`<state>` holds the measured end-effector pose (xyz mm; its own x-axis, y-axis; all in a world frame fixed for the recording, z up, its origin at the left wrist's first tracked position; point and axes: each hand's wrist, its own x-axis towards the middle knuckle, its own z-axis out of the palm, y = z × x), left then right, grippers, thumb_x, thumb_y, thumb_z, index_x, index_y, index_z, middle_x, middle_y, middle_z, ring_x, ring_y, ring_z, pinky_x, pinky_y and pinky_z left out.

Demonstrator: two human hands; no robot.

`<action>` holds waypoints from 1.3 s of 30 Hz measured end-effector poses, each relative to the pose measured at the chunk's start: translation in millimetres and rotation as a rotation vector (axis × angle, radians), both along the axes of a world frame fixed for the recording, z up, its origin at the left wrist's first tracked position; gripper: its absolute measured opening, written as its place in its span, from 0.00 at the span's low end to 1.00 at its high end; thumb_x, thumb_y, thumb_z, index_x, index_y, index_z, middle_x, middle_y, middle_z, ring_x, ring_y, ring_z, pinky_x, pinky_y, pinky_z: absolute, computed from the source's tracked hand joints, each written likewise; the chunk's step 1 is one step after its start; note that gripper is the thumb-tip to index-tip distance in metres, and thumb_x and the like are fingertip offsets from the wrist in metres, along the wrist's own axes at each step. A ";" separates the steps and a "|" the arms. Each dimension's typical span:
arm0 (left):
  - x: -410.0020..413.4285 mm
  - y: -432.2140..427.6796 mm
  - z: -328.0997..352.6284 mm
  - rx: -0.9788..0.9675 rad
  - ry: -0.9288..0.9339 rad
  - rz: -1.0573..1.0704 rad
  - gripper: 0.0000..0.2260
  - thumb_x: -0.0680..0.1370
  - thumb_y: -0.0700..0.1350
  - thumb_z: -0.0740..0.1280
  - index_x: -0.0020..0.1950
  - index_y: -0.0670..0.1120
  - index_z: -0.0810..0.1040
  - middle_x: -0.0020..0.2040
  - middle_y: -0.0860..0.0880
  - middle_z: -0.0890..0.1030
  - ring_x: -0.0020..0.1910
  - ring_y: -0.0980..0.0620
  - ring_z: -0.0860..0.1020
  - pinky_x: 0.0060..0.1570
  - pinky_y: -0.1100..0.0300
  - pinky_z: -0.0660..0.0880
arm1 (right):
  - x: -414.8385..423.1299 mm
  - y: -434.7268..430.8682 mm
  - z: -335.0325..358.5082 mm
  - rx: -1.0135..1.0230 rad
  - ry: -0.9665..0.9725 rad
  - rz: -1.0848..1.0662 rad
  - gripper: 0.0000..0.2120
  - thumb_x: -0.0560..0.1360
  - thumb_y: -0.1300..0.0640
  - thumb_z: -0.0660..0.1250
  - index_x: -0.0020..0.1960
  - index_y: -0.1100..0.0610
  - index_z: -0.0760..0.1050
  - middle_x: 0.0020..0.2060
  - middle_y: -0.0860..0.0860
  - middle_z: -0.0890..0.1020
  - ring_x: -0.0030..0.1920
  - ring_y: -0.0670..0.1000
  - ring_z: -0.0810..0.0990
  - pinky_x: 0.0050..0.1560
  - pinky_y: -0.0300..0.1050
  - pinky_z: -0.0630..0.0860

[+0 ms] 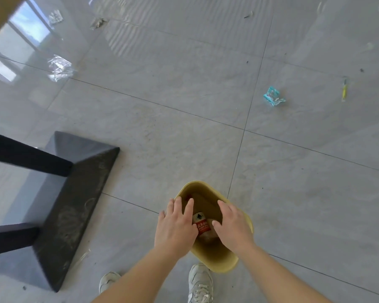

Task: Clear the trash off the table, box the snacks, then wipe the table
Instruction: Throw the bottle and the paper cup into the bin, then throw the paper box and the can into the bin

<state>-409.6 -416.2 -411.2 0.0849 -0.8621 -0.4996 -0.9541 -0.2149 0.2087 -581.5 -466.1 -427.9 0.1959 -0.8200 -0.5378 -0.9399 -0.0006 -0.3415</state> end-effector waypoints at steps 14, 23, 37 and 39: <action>62.1 21.6 203.5 -0.140 -0.037 0.119 0.30 0.81 0.59 0.54 0.78 0.56 0.43 0.81 0.44 0.49 0.79 0.39 0.44 0.76 0.38 0.47 | 68.4 6.0 196.6 -0.145 0.014 0.195 0.29 0.80 0.42 0.61 0.77 0.50 0.59 0.73 0.50 0.69 0.71 0.54 0.68 0.71 0.51 0.69; 120.8 86.8 335.1 -0.344 -0.165 0.282 0.31 0.81 0.59 0.55 0.79 0.54 0.43 0.81 0.44 0.50 0.79 0.41 0.43 0.75 0.37 0.49 | 145.5 24.6 336.2 -0.330 -0.126 0.455 0.30 0.80 0.47 0.62 0.78 0.52 0.58 0.72 0.50 0.70 0.69 0.53 0.69 0.66 0.47 0.70; 230.5 222.1 439.3 -0.548 -0.328 0.717 0.33 0.77 0.59 0.61 0.78 0.54 0.52 0.78 0.44 0.60 0.78 0.41 0.54 0.73 0.41 0.59 | 311.2 81.0 454.6 -0.436 -0.415 0.846 0.31 0.79 0.46 0.67 0.77 0.54 0.62 0.70 0.51 0.72 0.69 0.53 0.70 0.65 0.49 0.74; 247.3 241.3 449.3 -0.565 -0.362 0.782 0.33 0.76 0.59 0.61 0.78 0.53 0.55 0.77 0.43 0.62 0.77 0.41 0.56 0.72 0.41 0.61 | 334.8 93.6 462.0 -0.433 -0.444 0.896 0.31 0.78 0.47 0.67 0.77 0.54 0.62 0.71 0.51 0.72 0.71 0.52 0.69 0.67 0.50 0.73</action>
